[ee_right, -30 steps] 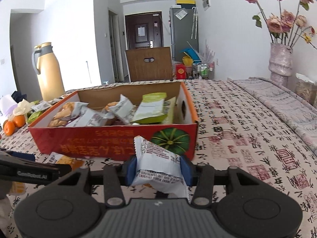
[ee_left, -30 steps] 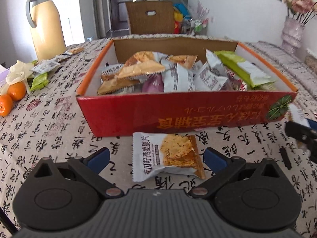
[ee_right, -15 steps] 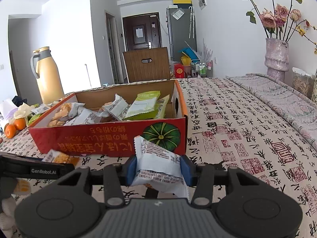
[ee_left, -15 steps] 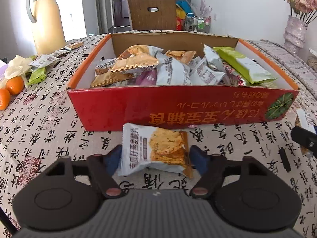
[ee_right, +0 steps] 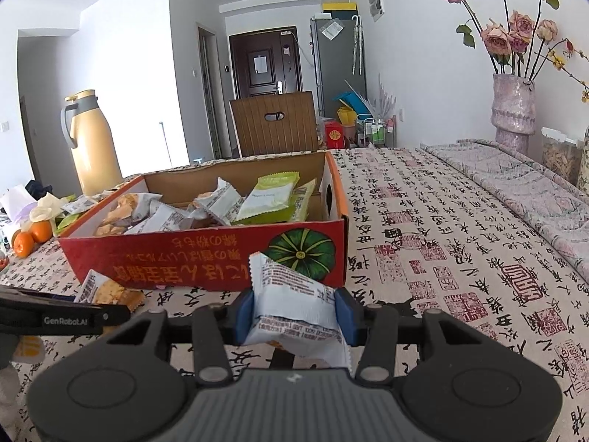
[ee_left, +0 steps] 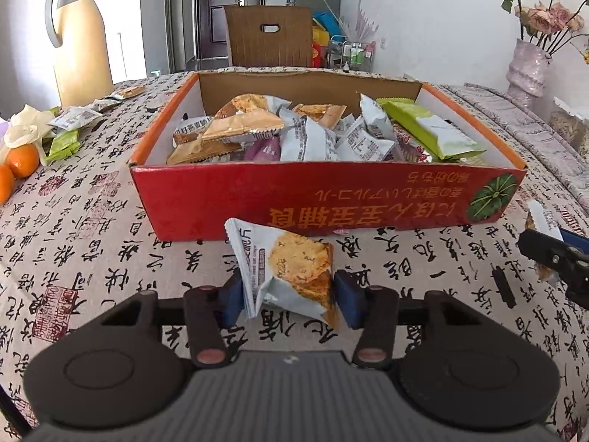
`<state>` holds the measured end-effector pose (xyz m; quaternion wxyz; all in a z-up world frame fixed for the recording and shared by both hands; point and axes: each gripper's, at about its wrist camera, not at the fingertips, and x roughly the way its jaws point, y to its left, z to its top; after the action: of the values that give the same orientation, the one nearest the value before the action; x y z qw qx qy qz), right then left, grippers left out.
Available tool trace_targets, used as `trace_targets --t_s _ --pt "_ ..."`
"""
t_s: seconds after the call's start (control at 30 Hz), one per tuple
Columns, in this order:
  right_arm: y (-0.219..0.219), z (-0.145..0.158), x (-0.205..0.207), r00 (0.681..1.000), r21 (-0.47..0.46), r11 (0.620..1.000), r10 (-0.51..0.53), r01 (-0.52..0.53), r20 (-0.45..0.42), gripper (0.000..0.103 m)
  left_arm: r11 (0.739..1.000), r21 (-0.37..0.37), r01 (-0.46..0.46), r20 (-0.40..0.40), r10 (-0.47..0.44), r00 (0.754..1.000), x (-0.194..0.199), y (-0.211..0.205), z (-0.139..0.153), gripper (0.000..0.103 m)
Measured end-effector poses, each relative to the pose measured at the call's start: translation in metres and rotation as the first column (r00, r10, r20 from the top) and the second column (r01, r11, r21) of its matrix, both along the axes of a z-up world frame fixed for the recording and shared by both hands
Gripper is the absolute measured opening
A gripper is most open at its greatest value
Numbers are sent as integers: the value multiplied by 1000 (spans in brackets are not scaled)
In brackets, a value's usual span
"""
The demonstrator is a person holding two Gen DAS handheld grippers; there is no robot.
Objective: Organize snacks
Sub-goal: 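Carry both packets up over the box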
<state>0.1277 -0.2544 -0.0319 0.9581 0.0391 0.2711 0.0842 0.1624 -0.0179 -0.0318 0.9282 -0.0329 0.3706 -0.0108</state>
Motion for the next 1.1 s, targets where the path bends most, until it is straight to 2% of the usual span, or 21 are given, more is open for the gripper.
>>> trace_targets --t_s 0.23,0.47,0.73,1.1 --pt "1 10 -2 999 -1 1000 5 -5 35 46 999 2 42 91 -42 995 -16 -4 27 52" --pt "8 29 4 995 -7 1000 24 -23 93 46 998 21 55 200 -58 978 -17 -4 62 52" --pt "25 51 28 987 -22 998 53 -50 154 46 999 38 24 267 -33 963 6 1 88 52" --pt "50 67 82 979 -37 997 78 -72 191 46 999 30 -11 306 1 952 53 10 102 52"
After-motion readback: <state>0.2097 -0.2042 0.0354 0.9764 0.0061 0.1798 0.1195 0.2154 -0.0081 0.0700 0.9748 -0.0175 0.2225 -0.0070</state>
